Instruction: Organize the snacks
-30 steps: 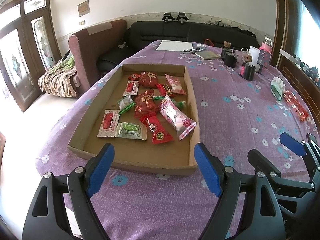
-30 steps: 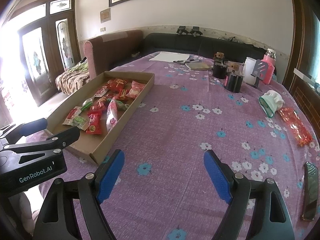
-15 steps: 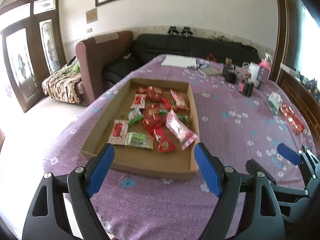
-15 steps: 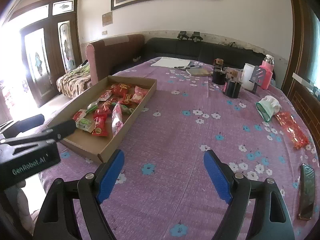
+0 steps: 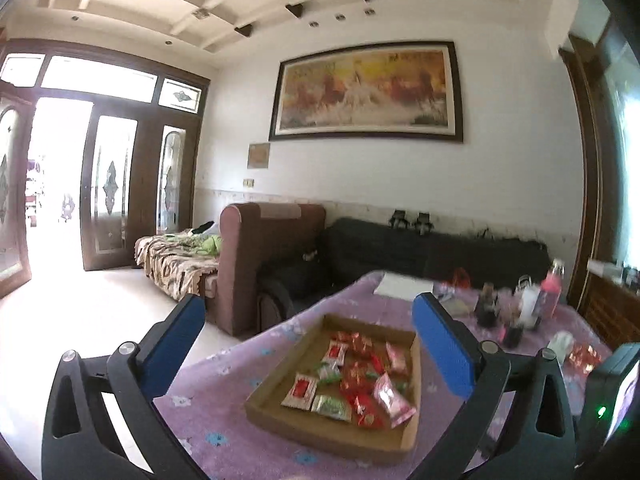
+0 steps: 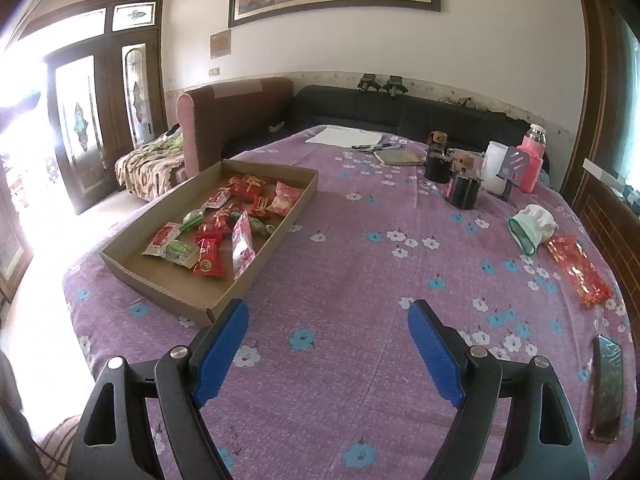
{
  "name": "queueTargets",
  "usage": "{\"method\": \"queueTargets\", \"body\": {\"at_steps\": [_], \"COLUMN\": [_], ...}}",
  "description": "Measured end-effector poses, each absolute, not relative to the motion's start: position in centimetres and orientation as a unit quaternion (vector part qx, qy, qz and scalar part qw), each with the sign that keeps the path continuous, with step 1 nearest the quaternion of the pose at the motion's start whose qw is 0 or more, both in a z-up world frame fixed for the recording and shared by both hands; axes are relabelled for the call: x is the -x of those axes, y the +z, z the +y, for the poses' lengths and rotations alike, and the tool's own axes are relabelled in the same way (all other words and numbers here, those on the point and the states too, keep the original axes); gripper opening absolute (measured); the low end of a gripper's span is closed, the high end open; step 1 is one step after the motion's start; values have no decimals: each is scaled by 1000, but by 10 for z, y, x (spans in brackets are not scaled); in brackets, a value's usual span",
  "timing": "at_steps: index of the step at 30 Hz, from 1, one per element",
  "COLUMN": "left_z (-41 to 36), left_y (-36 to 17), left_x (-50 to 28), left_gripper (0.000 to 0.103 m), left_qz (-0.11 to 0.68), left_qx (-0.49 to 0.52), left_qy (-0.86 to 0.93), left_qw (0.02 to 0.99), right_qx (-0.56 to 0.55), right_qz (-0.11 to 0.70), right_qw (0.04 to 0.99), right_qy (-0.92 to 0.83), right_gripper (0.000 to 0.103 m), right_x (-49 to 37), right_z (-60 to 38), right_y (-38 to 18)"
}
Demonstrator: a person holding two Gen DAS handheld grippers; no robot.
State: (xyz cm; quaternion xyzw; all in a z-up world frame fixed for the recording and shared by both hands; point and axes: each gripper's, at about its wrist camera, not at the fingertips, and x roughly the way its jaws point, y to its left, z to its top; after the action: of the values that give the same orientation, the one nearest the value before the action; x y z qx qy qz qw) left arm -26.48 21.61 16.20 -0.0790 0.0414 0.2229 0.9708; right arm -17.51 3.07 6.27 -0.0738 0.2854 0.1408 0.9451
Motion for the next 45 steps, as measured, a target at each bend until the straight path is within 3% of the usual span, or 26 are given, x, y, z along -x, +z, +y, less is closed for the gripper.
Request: {"method": "queueTargets", "body": {"at_steps": [10, 17, 45], "left_z": [235, 222, 249], "left_y": [141, 94, 47], "left_x": [185, 157, 136], "left_gripper": [103, 103, 103], "left_qz": [220, 314, 380], "left_qx": [136, 95, 124], "left_qy": [134, 172, 158], "left_qw": [957, 929, 903], "right_qx": [63, 68, 135], "right_qz": [267, 279, 311], "right_qw": [949, 944, 921], "right_qy": [153, 160, 190], "right_gripper": [85, 87, 87], "right_x": [173, 163, 147], "right_z": [28, 34, 91], "right_y": [69, 60, 33]}}
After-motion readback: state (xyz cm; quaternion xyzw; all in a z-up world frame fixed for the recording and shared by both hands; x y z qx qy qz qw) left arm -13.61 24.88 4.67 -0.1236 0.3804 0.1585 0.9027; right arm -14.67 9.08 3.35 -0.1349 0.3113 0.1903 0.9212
